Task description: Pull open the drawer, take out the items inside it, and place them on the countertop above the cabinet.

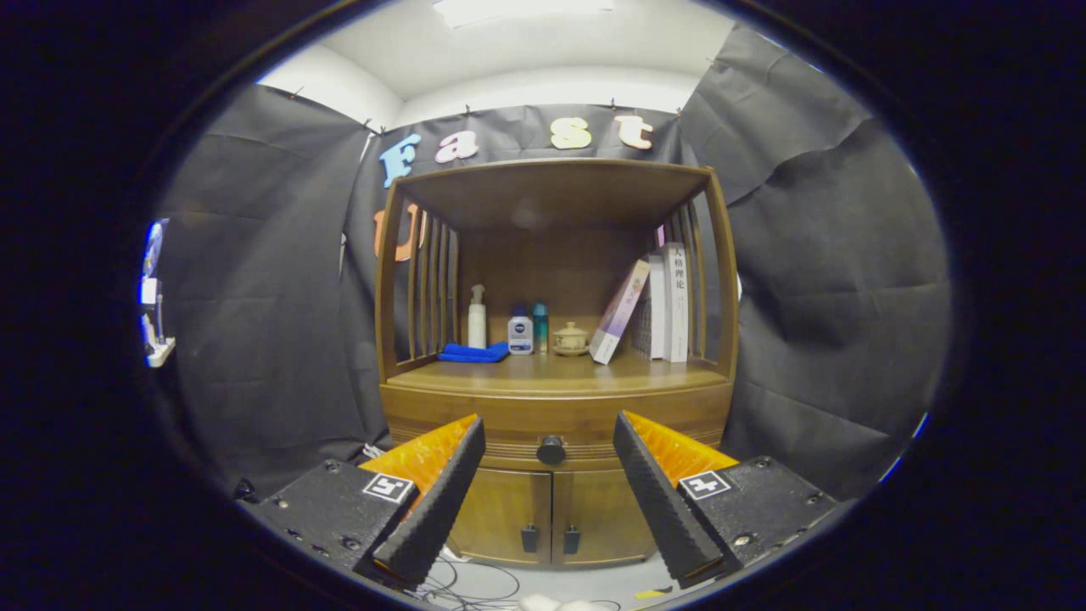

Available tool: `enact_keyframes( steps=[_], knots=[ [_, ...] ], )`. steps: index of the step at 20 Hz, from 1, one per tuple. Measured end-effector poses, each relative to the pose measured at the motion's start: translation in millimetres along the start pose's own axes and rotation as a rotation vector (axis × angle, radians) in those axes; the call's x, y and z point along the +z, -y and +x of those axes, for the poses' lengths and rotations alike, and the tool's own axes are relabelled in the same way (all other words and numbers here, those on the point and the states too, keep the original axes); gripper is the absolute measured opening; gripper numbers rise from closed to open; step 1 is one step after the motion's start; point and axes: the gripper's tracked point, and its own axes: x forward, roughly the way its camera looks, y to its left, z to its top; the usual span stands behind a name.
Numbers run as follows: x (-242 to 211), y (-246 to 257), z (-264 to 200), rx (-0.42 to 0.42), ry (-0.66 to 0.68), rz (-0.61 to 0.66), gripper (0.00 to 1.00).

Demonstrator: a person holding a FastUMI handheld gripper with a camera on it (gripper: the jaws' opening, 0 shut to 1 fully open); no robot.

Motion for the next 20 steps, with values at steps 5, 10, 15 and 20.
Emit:
enact_keyframes(
  steps=[5, 10, 15, 20],
  knots=[
    [-32.8, 7.0, 38.0, -0.002, -0.016, -0.009, 0.99],
    [-70.5, 11.8, 91.3, -0.016, -0.047, -0.018, 0.99],
    [-89.2, 13.3, 151.2, -0.028, -0.071, 0.006, 0.99],
    [-113.5, 21.1, 198.4, -0.054, -0.147, 0.031, 0.99]
  ],
)
